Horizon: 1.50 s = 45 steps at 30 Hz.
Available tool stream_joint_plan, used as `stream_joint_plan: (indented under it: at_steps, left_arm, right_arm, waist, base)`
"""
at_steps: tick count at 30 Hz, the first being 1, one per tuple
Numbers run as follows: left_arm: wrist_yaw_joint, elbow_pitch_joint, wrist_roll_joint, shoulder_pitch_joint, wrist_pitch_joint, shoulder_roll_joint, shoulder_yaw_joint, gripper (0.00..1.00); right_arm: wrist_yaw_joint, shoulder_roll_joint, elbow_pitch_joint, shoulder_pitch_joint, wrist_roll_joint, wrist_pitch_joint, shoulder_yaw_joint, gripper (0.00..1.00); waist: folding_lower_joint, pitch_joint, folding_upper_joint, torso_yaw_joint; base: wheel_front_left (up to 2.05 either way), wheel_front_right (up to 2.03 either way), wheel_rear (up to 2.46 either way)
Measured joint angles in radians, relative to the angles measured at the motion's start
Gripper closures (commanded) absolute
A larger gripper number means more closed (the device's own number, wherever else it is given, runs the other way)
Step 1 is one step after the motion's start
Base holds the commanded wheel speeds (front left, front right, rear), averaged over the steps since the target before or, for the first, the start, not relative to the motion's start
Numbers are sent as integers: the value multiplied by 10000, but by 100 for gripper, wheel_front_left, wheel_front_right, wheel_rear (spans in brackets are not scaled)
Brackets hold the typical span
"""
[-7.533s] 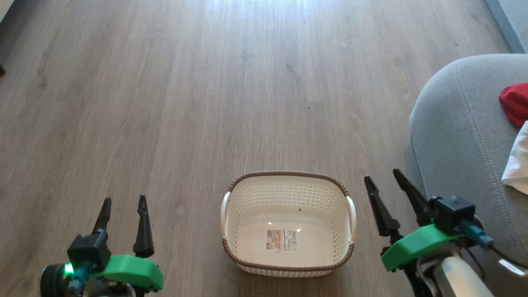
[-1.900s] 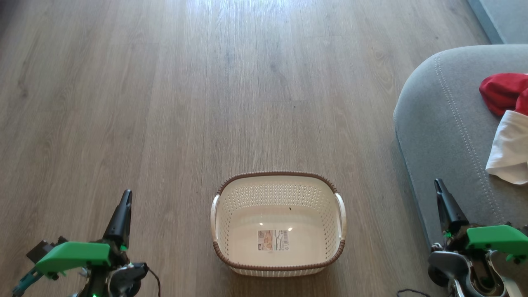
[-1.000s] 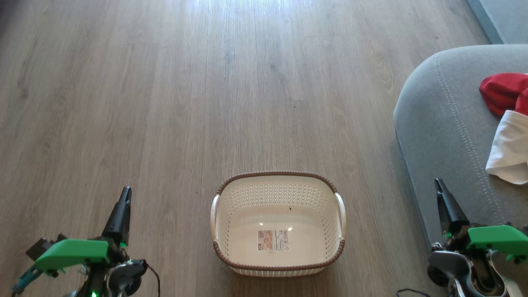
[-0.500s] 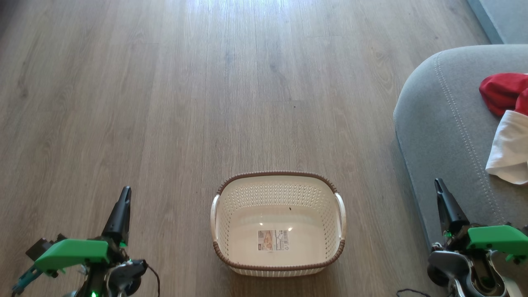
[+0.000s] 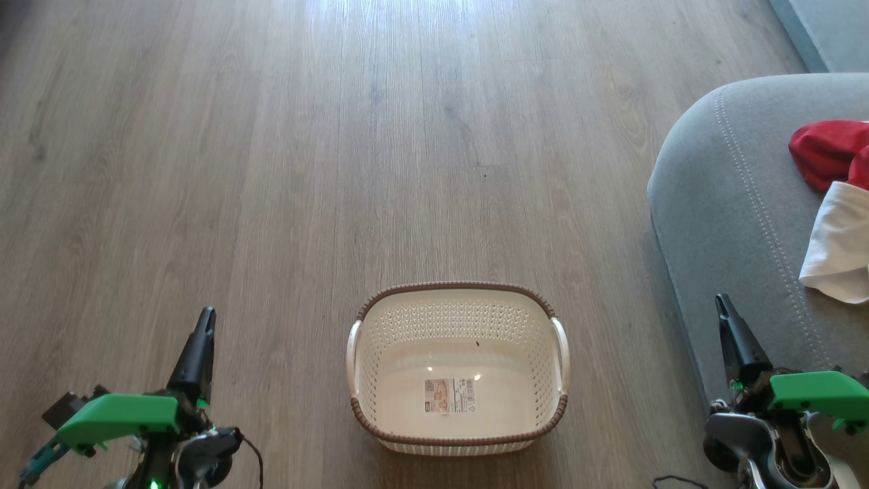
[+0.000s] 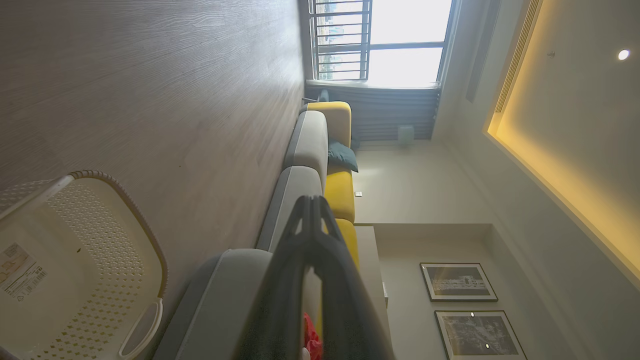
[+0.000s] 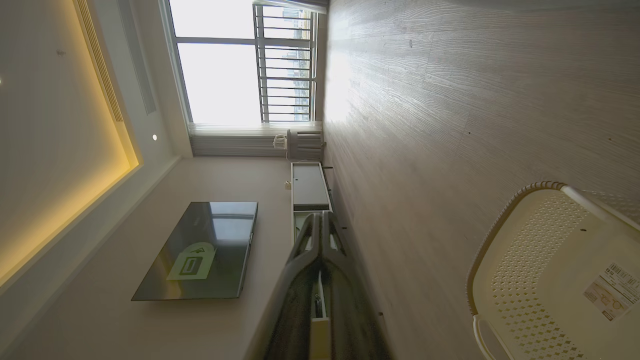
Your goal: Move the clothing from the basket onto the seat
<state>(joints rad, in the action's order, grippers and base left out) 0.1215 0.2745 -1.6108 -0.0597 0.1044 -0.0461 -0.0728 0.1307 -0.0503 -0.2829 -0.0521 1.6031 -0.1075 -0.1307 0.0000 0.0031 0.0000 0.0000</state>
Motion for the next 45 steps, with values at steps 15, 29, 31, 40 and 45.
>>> stream_joint_plan:
  at_steps: [15, 29, 31, 40, 45]
  left_arm:
    - [0, 0, 0, 0, 0, 4, -12, 100]
    - [0, 0, 0, 0, 0, 12, -19, 100]
    - [0, 0, 0, 0, 0, 12, -19, 100]
    - [0, 0, 2, 0, 0, 21, -23, 100]
    - [0, 0, 2, 0, 0, 25, -27, 100]
  right_arm:
    - [0, 2, 0, 0, 0, 0, -2, 100]
    - [0, 2, 0, 0, 0, 0, -4, 100]
    - [0, 2, 0, 0, 0, 0, -6, 100]
    - [0, 2, 0, 0, 0, 0, -6, 100]
    - [0, 2, 0, 0, 0, 0, -6, 100]
  waist:
    - [0, 0, 0, 0]
    - [0, 0, 0, 0]
    - [0, 0, 0, 0]
    - [0, 0, 0, 0]
    - [0, 0, 0, 0]
  base:
    - [0, 0, 0]
    - [0, 0, 0]
    - [0, 0, 0]
    - [0, 0, 0]
    - [0, 0, 0]
